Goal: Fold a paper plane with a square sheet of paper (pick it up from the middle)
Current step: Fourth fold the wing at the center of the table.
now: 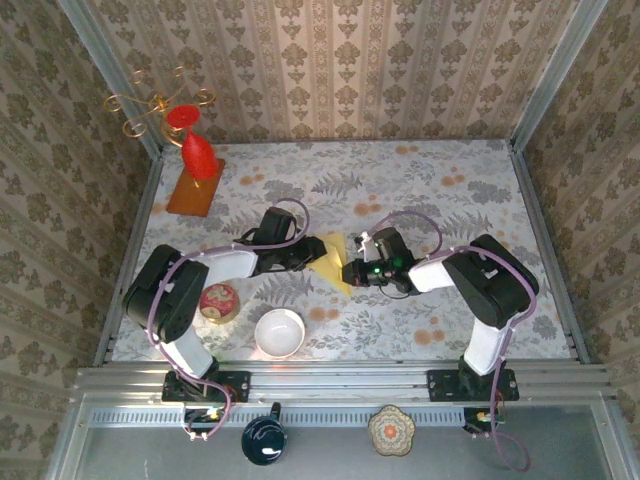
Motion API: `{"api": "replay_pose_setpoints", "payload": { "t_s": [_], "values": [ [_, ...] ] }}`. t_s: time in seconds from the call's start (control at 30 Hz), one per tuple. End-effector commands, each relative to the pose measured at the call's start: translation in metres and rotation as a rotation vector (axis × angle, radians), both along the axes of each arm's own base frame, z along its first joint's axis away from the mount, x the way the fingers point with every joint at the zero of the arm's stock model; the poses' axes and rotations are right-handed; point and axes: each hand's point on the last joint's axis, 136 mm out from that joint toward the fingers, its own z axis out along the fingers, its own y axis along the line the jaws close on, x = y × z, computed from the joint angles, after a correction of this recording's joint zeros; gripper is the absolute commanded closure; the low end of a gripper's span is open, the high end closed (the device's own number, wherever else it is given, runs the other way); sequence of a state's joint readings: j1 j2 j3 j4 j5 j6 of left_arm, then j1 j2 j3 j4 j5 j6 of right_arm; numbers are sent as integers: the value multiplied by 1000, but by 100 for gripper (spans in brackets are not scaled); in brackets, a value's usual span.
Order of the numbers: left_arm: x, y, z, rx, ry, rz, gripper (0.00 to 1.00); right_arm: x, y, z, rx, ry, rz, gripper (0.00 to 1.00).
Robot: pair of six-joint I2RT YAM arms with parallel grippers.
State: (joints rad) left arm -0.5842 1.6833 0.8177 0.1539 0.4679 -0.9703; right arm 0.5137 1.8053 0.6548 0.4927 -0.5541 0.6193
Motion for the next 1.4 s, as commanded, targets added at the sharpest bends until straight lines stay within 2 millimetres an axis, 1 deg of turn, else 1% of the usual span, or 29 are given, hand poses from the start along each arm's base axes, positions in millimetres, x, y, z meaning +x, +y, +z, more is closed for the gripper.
{"api": "replay_pose_setpoints", "payload": {
  "t_s": [0.0,0.3,0.4,0.5,0.8,0.97,1.37],
  "values": [
    [-3,-11,0,-39,8,-30,65,-6,1,-5,57,47,9,100],
    [-2,-23,-1,-52,14,-69,72,-4,-6,-7,97,81,-13,100],
    [-2,-25,-3,-40,19,-82,73,-4,-7,-8,103,89,-19,100],
    [-3,-23,-9,12,29,-89,72,-3,-9,-9,110,94,-24,100],
    [-5,-13,-21,205,13,-122,65,-2,-11,-8,128,100,-39,100],
    [-4,-11,-24,278,4,-134,62,-1,-12,-8,134,102,-46,100],
    [1,-19,-36,343,16,-151,52,-1,-13,-9,139,109,-51,99]
  ]
}}
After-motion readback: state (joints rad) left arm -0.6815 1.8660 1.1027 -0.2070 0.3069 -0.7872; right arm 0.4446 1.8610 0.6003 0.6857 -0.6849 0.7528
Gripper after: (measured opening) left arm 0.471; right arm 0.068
